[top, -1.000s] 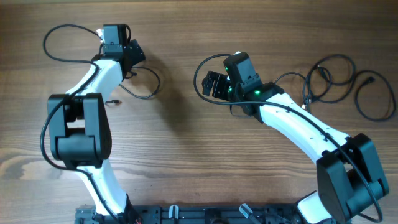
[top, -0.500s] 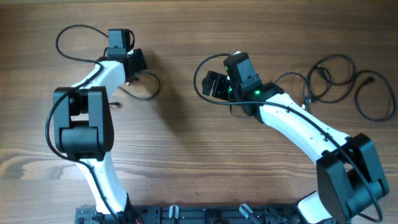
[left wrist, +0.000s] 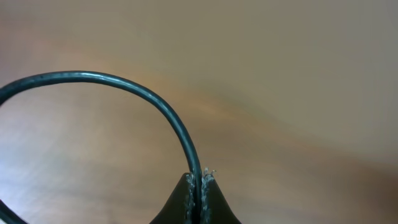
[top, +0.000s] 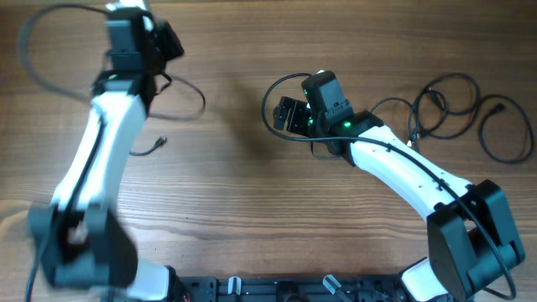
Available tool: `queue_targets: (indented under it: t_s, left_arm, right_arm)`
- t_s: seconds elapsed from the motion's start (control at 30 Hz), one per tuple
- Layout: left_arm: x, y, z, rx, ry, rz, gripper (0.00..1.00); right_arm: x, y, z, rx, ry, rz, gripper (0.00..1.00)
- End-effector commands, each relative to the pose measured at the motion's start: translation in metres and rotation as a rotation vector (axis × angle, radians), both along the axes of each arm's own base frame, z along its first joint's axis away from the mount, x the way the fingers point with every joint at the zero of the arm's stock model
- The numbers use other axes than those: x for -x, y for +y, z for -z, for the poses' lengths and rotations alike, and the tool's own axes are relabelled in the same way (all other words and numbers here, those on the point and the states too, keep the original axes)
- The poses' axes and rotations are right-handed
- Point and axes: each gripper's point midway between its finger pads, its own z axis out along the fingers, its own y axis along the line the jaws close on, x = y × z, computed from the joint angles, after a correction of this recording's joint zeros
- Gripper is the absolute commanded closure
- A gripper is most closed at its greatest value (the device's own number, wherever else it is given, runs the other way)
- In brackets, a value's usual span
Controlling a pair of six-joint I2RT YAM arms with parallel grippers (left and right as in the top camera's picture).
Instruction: Untangle cables
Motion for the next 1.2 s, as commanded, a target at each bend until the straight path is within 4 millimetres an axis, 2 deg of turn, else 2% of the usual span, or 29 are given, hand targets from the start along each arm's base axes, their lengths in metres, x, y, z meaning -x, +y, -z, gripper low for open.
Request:
queue_targets:
  t_s: [0.0,0.1,0.2,0.27,0.43,0.53,0.6,0.73,0.87,1.0,1.17]
  left_arm:
    - [0.046,-0.035,-0.092,0.226,-0.144,0.144,0.96]
    - [0.075,-0.042,-0.118,0.332,-0.148,0.154,0.96]
    - [0.102,-0.052,-0.131,0.417,-0.121,0.197,0.96]
    - [0.121,-0.066,-0.141,0.452,-0.112,0.284,0.96]
    - [0.136,-0.081,-0.144,0.482,-0.089,0.384,0.96]
    - [0.137,-0.084,-0.141,0.490,-0.072,0.396,0.96]
    - [0.139,-0.085,-0.138,0.496,-0.052,0.399,0.96]
    - [0.146,-0.088,-0.124,0.519,0.022,0.401,0.96]
    - [0.154,-0.093,-0.114,0.546,0.089,0.420,0.96]
    - [0.164,-0.105,-0.122,0.640,0.126,0.484,0.96]
    - [0.183,-0.125,-0.149,0.721,0.107,0.674,0.96]
  right_arm:
    - [0.006,0.015,0.001,-0.062,0.014,-0.064,0.01]
    - [0.014,0.046,-0.017,-0.157,-0.057,-0.299,0.01]
    - [0.038,0.080,-0.045,-0.284,-0.183,-0.637,0.00]
    - [0.052,0.089,-0.055,-0.347,-0.208,-0.745,0.00]
    - [0.051,0.089,-0.055,-0.357,-0.190,-0.727,0.01]
    - [0.034,0.077,-0.045,-0.321,-0.119,-0.543,0.00]
    - [0.027,0.072,-0.043,-0.309,-0.111,-0.495,0.00]
    - [0.028,0.074,-0.047,-0.330,-0.118,-0.511,0.00]
    - [0.041,0.084,-0.051,-0.343,-0.147,-0.617,0.00]
    - [0.047,0.088,-0.044,-0.308,-0.134,-0.625,0.00]
    - [0.033,0.078,-0.034,-0.208,-0.159,-0.546,0.00]
